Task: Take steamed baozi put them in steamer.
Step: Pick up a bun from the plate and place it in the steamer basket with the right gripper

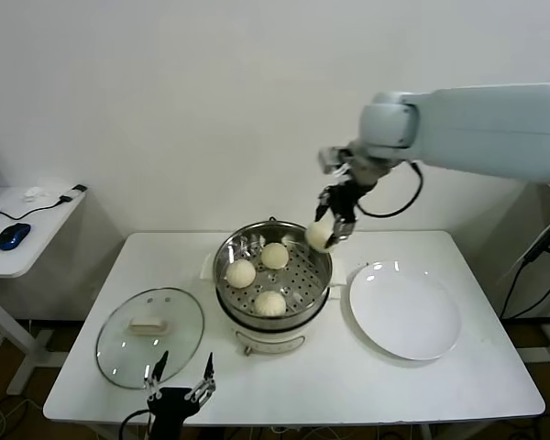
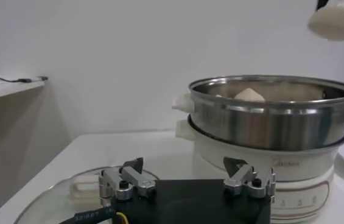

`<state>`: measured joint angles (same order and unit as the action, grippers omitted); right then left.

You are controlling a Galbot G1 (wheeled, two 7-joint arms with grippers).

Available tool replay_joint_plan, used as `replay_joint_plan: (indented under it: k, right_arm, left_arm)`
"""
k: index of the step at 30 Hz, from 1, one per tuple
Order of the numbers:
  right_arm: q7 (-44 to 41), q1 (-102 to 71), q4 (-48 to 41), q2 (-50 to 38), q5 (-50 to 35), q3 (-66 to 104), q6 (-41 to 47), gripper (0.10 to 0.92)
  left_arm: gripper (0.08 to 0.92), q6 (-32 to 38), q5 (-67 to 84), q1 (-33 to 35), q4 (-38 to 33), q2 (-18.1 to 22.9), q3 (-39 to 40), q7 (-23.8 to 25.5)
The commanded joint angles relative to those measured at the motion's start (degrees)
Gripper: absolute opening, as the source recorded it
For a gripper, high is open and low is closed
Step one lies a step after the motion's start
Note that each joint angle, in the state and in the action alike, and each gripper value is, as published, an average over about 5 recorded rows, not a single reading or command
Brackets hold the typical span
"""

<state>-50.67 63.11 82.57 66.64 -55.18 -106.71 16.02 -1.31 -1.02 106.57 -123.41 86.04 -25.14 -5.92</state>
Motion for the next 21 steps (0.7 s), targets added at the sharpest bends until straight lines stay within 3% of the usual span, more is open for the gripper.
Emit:
replay_joint_plan:
  k: [1, 11, 21]
  right_arm:
    - [8.36, -8.72, -1.57, 8.15, -1.98, -1.71, 5.67, 0.662]
    - [9.19, -15.88, -8.46, 9.67, 4.08, -1.17, 5.75, 0.662]
    - [9.59, -19.37, -10.41, 10.59, 4.73, 0.13, 5.68, 0.662]
  left_arm:
    - [0.823, 0.03, 0.14, 0.07, -0.23, 0.13, -0.03, -0.01]
    - [0.823, -0.49, 0.91, -0.14, -0.73, 0.25, -0.24, 0.17]
    - [0.823, -0.74, 1.09, -0.34, -0.42, 0.36, -0.27, 0.18]
